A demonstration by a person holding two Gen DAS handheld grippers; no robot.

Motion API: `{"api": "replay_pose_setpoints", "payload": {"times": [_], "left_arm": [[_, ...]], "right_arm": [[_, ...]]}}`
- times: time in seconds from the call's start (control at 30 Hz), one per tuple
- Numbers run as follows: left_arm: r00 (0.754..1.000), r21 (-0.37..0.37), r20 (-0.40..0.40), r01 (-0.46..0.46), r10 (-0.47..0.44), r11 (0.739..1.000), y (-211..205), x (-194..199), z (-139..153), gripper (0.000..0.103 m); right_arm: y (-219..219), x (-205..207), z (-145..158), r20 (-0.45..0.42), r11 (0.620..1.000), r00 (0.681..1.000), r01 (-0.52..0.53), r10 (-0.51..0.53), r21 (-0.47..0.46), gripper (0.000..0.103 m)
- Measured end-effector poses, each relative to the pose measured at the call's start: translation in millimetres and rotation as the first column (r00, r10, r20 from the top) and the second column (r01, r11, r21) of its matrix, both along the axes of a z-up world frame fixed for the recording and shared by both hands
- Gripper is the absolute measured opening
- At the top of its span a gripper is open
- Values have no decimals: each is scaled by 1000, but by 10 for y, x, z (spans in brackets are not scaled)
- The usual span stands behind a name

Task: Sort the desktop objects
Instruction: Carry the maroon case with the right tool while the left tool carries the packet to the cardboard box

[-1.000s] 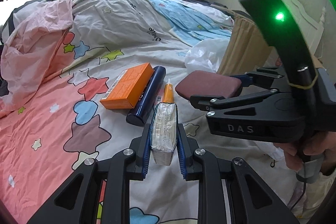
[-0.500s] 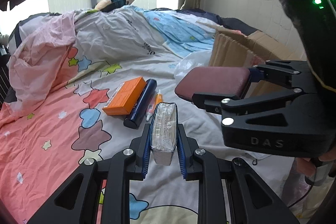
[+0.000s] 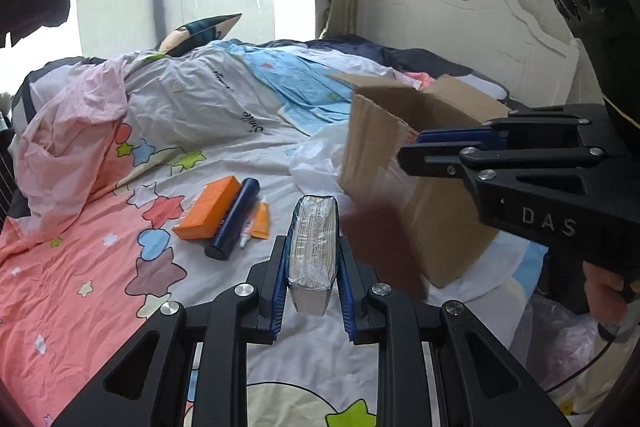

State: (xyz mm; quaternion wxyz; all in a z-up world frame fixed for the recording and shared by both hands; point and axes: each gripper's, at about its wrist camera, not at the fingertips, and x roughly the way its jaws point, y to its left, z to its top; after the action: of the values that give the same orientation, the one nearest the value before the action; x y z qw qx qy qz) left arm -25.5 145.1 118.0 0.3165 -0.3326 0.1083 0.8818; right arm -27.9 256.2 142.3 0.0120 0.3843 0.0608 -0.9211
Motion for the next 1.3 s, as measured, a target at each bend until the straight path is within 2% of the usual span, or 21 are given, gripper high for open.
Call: {"api": "replay_pose_setpoints", "payload": {"times": [0.17, 0.23, 0.3, 0.37, 0.43, 0.5, 0.73, 1.03, 1.2, 1.3], "left_arm": [[1000, -6, 6, 14, -14, 1000, 62, 64, -26, 23], [1000, -10, 9, 14, -13, 1000, 50, 90, -53, 23], [1000, -19, 20, 12, -12, 1000, 27, 119, -130, 23], [999, -28, 35, 10, -9, 1000, 9, 132, -233, 23], [998, -32, 58, 5, -3, 999, 2, 119, -355, 23], [997, -38, 80, 5, -2, 999, 3, 106, -470, 23], [991, -53, 130, 7, 0, 999, -19, 69, -742, 23], [989, -55, 149, -2, 10, 998, -68, -17, -845, 23], [988, -53, 153, 1, 7, 999, -77, -44, -865, 23], [988, -51, 153, 7, 1, 999, -77, -41, -870, 23]], "right_arm": [[14, 119, -60, 26, 1000, 999, -30, 29, 0, 12], [10, 152, -193, 66, 997, 996, -56, 59, -47, 12], [10, 169, -406, 132, 993, 988, -72, 84, -92, 18], [17, 170, -647, 202, 989, 974, -75, 100, -124, 40], [24, 127, -884, 238, 994, 969, -46, 69, -99, 50], [55, 56, -1052, 266, 997, 964, -10, 28, -71, 54], [191, -106, -1447, 345, 988, 937, 92, -43, -128, 62], [162, -160, -1599, 369, 982, 925, 145, -90, -124, 62], [208, -168, -1573, 354, 973, 929, 170, -105, -158, 62], [228, -164, -1538, 341, 962, 934, 184, -108, -201, 69]]}}
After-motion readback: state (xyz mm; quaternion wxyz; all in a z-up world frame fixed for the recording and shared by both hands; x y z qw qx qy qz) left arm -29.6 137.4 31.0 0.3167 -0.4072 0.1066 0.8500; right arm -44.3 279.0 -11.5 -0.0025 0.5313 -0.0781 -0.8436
